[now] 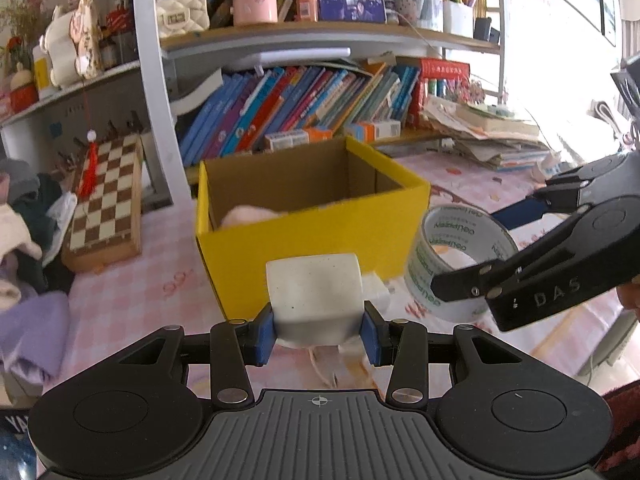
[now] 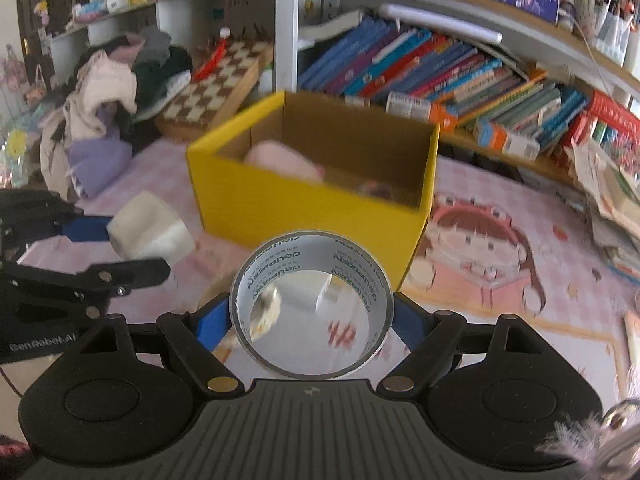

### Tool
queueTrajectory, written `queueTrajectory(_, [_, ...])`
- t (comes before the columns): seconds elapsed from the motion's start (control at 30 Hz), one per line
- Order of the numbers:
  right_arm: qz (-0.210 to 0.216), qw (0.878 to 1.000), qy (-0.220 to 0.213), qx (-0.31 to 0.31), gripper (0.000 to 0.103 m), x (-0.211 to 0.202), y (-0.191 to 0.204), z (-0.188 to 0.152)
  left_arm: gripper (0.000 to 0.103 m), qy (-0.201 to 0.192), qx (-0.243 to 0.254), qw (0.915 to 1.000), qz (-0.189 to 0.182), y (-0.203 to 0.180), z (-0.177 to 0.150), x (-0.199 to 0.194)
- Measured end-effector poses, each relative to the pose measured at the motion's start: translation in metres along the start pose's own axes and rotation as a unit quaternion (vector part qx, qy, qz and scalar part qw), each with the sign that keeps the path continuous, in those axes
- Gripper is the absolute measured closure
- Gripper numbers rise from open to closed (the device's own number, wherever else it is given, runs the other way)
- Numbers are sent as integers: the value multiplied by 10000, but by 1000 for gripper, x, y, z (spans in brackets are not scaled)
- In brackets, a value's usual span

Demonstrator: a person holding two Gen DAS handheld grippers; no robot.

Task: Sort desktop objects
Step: 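Lower the tape roll into the box and open the right gripper while the left releases the block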

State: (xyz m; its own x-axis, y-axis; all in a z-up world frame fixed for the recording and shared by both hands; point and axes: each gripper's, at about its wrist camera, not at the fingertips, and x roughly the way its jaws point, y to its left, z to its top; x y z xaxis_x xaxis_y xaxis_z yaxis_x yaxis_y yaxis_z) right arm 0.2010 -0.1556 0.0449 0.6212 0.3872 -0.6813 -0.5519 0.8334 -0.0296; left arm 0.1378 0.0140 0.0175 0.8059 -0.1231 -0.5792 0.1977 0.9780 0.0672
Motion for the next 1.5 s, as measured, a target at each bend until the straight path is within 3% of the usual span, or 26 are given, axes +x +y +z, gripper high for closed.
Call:
queueTrajectory(0.4, [29, 9972, -676, -323, 21, 11, -36, 68, 62, -357, 128, 9989, 271, 12, 53, 26])
queueTrajectory(0.77, [102, 9926, -849, -862, 21, 61, -61, 118, 62, -316, 168, 9976, 600, 32, 93, 70])
queueTrajectory(0.97, [217, 9851, -706, -1556, 21, 100, -63, 136, 62, -113, 255, 9974, 664, 41, 110, 103])
queueTrajectory(1.17, [330, 9773, -458, -2040, 20, 145, -64, 151, 62, 302, -87, 9979, 565, 61, 122, 144])
queueTrajectory(1.5, [595, 9592, 179, -2757, 20, 207, -66, 160, 62, 908, 285, 9935, 632, 68, 129, 202])
